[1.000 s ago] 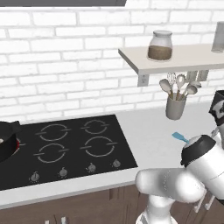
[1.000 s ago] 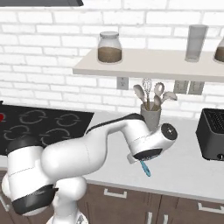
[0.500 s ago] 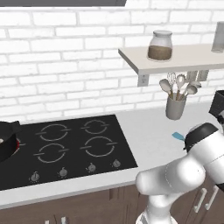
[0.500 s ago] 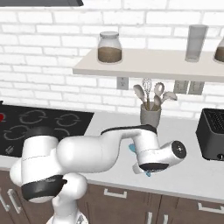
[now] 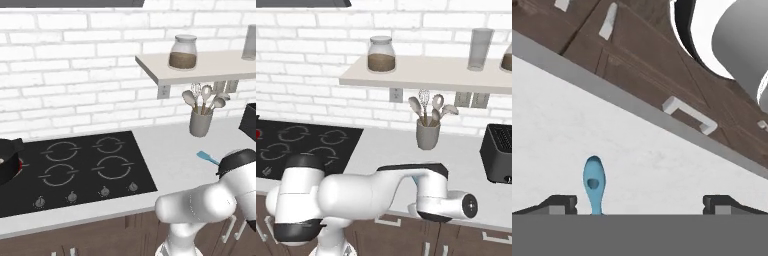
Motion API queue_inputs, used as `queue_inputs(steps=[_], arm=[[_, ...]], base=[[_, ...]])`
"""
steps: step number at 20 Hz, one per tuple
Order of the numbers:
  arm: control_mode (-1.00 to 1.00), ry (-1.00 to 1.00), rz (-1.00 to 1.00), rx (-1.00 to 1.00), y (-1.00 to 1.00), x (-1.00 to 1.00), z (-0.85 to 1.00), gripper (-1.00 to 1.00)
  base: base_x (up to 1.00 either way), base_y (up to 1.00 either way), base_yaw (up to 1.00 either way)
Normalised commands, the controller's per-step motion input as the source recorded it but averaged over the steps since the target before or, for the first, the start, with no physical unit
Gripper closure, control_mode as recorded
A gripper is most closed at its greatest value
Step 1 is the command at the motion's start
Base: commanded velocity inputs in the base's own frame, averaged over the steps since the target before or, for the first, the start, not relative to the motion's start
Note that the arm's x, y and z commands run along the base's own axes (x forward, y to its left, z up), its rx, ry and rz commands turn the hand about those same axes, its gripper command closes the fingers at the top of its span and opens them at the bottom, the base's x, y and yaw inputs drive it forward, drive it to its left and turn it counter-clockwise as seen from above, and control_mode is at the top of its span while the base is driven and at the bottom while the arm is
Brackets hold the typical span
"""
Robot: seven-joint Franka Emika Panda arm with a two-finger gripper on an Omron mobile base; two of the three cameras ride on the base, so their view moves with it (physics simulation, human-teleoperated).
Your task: Put the garlic and lemon wedge in the pot. Retrieve the spatula and lightly stir the vegetables in the pot.
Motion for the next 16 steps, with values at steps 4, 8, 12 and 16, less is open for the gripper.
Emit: queue_inputs(steps=[4,8,12,16], arm=[[-1.00,-0.18,0.00,0.03,0.00,0.13,-0.01,-1.00],[-1.00,-0.10,0.00,0.01,0.00,0.08,-0.11,-1.00],[-1.00,-0.01,0.00,0.01,0.00,0.16,-0.13,-1.00],[-1.00,0.00,0.00,0.02,0.00,0.24,-0.04,-1.00]], base=[[0.00,0.00,0.00],[0.00,0.00,0.00],[0.00,0.00,0.00],[0.00,0.00,0.00]])
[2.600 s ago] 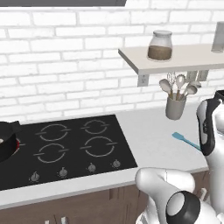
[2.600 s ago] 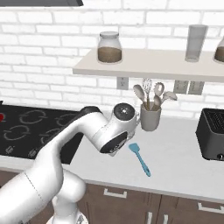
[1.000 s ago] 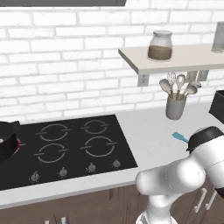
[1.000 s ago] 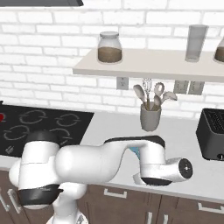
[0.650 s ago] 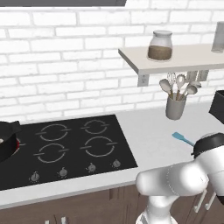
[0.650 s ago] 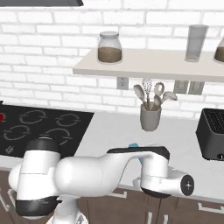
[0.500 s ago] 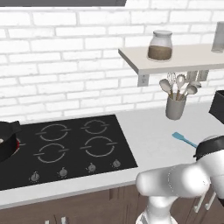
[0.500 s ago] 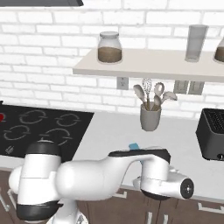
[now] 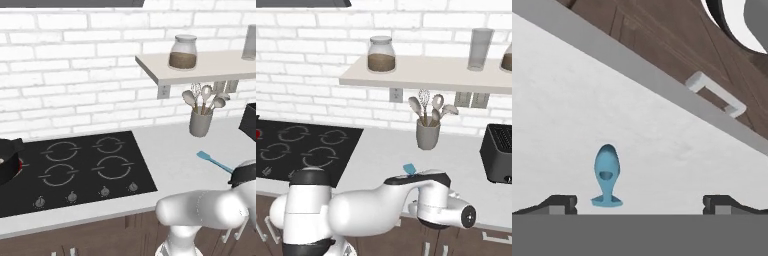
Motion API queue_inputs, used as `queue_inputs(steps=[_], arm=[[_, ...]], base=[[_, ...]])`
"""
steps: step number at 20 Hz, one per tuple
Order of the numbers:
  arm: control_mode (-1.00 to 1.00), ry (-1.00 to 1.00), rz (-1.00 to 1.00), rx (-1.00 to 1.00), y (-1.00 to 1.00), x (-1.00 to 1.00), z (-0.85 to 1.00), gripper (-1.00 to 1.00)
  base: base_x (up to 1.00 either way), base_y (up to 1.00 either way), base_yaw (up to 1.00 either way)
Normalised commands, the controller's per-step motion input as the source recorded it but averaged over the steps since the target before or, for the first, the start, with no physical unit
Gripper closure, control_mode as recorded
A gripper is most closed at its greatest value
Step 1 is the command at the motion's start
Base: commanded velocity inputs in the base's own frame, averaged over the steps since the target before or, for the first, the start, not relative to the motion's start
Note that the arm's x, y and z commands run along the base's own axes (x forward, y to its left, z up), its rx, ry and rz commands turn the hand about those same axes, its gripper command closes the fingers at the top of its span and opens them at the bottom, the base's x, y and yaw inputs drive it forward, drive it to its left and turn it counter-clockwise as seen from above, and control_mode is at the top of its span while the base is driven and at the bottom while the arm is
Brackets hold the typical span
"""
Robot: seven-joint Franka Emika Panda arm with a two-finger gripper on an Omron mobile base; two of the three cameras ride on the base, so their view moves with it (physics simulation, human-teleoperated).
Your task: Put the garlic and lemon wedge in the pot. Retrieve the spatula and lightly stir the vegetables in the pot.
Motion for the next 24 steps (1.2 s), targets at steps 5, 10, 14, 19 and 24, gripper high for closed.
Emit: queue_inputs(steps=[5,10,14,19,24], arm=[[-1.00,0.00,0.00,0.03,0.00,0.25,-0.13,-1.00],[-1.00,0.00,0.00,0.02,0.00,0.24,-0.18,-1.00],[-1.00,0.00,0.00,0.01,0.00,0.19,-0.21,-1.00],[-1.00,0.00,-0.01,0.01,0.00,0.14,-0.21,-1.00],[-1.00,0.00,-0.01,0.01,0.00,0.18,-0.17,-1.00]], base=[[0.00,0.00,0.00],[0.00,0.00,0.00],[0.00,0.00,0.00],[0.00,0.00,0.00],[0.00,0.00,0.00]])
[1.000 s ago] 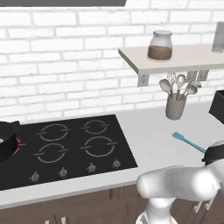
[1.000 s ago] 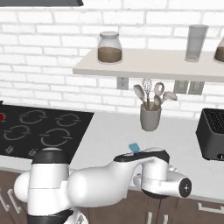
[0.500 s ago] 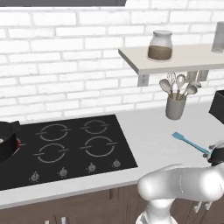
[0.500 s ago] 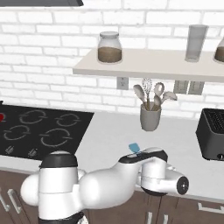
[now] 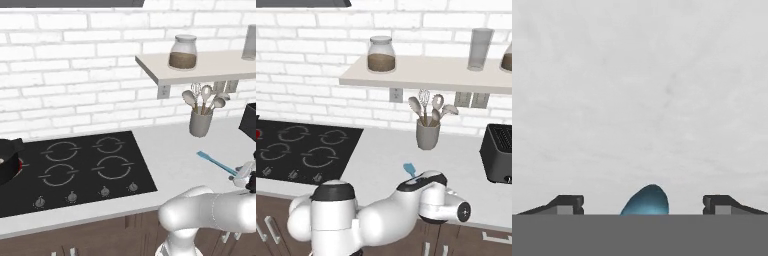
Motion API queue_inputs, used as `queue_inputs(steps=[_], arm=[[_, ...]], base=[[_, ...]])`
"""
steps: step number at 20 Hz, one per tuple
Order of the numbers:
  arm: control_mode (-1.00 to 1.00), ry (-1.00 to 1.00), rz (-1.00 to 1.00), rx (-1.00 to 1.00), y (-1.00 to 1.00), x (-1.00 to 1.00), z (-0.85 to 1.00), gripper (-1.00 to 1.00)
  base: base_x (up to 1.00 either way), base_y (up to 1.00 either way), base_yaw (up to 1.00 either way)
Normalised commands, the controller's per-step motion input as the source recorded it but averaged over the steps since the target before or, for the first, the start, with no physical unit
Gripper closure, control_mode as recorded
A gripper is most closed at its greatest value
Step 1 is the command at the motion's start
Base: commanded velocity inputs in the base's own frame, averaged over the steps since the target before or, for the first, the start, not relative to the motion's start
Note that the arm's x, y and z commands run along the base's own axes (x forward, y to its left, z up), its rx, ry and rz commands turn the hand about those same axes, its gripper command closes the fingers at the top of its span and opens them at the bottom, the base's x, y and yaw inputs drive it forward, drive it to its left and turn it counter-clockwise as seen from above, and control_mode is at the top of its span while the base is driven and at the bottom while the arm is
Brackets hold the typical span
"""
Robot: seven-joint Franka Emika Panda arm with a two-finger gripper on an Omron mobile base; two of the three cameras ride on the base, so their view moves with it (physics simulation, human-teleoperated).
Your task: Put the garlic and lemon wedge in the pot. Retrieve the spatula and lightly stir the vegetables in the pot.
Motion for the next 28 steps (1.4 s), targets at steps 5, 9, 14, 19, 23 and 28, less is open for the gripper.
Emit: queue_inputs(steps=[5,9,14,19,23,28], arm=[[-1.00,0.00,-0.01,0.02,0.00,0.16,-0.13,-1.00],[-1.00,0.00,-0.01,0.01,0.05,0.04,-0.30,1.00],[-1.00,0.00,-0.01,0.00,0.15,0.09,-0.29,1.00],[-1.00,0.00,-0.01,0.00,0.01,0.00,-0.08,1.00],[-1.00,-0.12,0.00,0.00,0.11,-0.25,0.31,1.00],[-1.00,-0.23,0.00,-0.11,0.23,-0.36,0.74,1.00]], base=[[0.00,0.00,0.00],[0.00,0.00,0.00],[0.00,0.00,0.00],[0.00,0.00,0.00],[0.00,0.00,0.00],[0.00,0.00,0.00]])
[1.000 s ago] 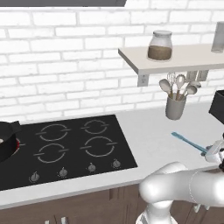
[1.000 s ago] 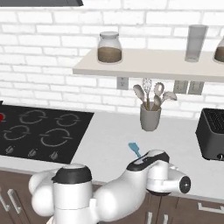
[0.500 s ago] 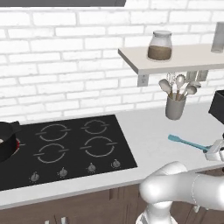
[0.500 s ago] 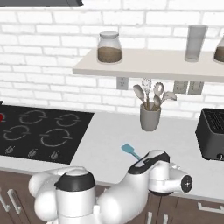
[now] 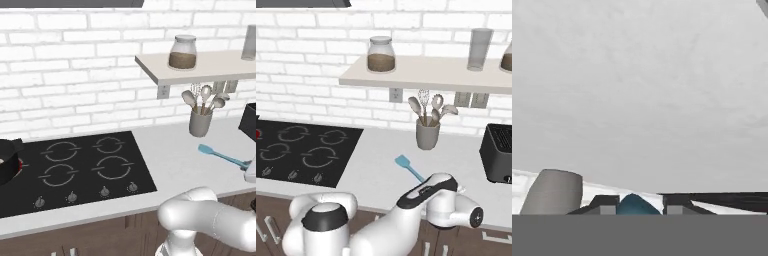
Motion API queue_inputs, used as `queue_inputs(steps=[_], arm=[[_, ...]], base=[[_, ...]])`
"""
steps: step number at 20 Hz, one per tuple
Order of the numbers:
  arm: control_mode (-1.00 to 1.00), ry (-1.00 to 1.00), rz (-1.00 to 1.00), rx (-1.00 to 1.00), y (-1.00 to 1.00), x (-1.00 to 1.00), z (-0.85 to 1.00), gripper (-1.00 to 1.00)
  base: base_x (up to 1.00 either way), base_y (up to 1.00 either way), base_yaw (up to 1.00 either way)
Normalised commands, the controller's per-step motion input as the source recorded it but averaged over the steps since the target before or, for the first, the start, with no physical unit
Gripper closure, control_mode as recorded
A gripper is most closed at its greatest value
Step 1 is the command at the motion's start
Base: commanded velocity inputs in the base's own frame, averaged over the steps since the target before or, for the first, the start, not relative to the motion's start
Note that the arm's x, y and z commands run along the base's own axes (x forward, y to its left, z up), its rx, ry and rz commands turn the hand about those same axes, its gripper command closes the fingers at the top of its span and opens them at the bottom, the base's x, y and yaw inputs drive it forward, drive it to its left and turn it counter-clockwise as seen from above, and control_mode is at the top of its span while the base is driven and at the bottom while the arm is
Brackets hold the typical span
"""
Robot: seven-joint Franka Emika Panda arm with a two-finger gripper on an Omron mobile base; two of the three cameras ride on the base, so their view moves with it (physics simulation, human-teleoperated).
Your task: Put the garlic and lemon wedge in the pot. Retrieve the spatula and lightly stir the vegetables in the pot.
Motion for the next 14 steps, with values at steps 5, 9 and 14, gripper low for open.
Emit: queue_inputs(steps=[5,9,14], arm=[[-1.00,-0.41,0.05,-0.47,0.56,-0.35,0.99,1.00],[-1.00,-0.44,0.11,-0.68,0.82,-0.18,0.99,1.00],[-1.00,-0.41,0.19,-0.76,0.86,-0.09,0.88,1.00]], base=[[0.00,0.00,0.00],[0.00,0.00,0.00],[0.00,0.00,0.00]])
